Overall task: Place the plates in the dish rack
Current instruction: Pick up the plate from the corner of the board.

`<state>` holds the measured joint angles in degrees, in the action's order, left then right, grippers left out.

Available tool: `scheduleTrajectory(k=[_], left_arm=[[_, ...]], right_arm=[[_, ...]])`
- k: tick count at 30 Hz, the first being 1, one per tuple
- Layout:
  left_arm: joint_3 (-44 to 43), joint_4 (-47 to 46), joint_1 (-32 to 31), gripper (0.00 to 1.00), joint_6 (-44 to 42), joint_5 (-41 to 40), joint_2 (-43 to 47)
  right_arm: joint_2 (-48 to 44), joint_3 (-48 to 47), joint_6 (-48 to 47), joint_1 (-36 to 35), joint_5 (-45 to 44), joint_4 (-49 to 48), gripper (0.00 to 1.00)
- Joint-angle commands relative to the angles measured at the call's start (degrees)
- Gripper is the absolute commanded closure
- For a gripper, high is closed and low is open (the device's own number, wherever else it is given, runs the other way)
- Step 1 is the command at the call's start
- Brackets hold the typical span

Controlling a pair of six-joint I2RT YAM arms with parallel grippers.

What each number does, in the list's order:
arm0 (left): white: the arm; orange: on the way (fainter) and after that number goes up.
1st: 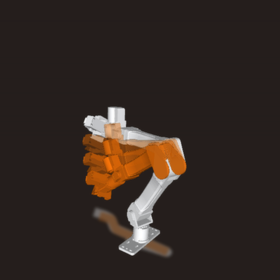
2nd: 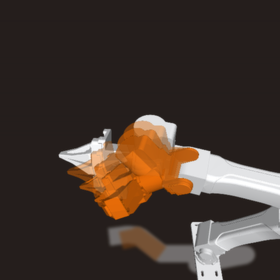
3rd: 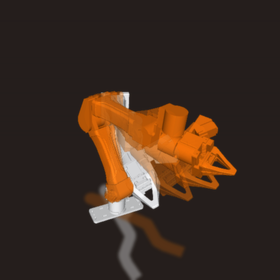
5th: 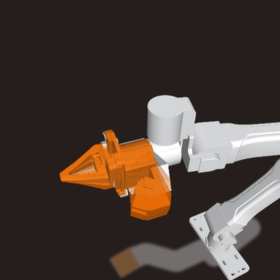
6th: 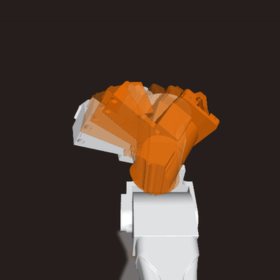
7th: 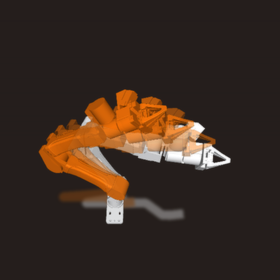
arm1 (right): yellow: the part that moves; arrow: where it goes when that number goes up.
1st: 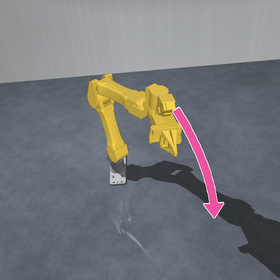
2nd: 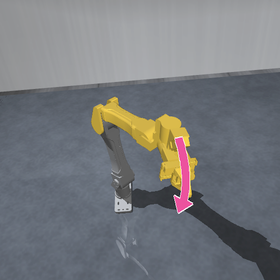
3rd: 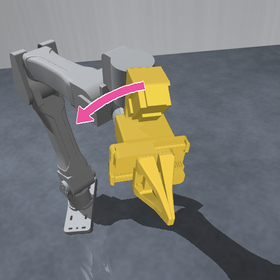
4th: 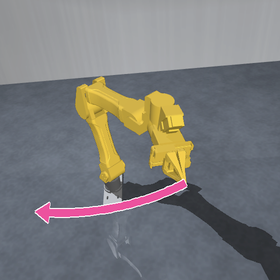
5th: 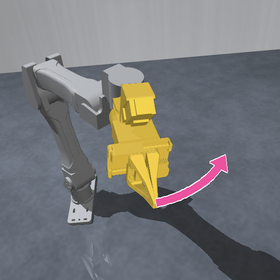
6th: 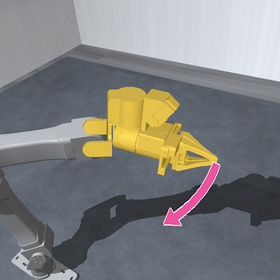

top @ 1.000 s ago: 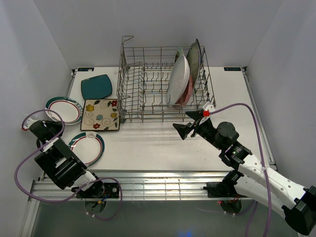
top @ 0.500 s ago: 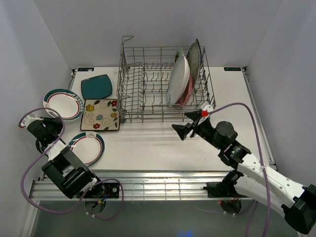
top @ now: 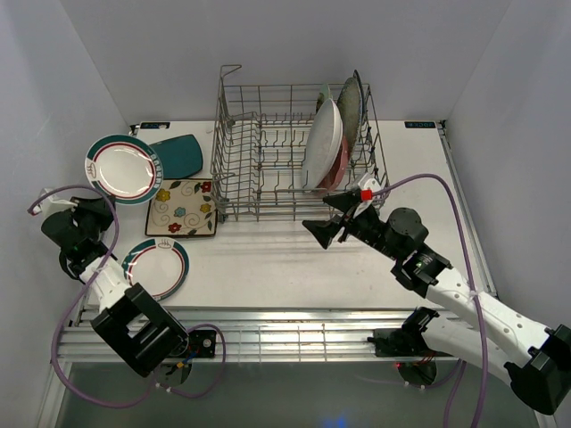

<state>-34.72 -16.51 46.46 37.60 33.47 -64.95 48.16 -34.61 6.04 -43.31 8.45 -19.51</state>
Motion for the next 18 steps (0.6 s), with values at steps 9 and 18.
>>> scheduleTrajectory(k=[9,18], left_arm=[[-10.1,2.0,2.3,1.0,3.4,14.5,6.1],[-19.6,2.3,2.8,1.0,10.6,28.8,2.7]], right_arm=[[5.9,-8.4,2.7,-0.2,7.1,-3.0,0.1],[11.0,-14.5,4.3,-0.2,10.3,-2.5,0.09]])
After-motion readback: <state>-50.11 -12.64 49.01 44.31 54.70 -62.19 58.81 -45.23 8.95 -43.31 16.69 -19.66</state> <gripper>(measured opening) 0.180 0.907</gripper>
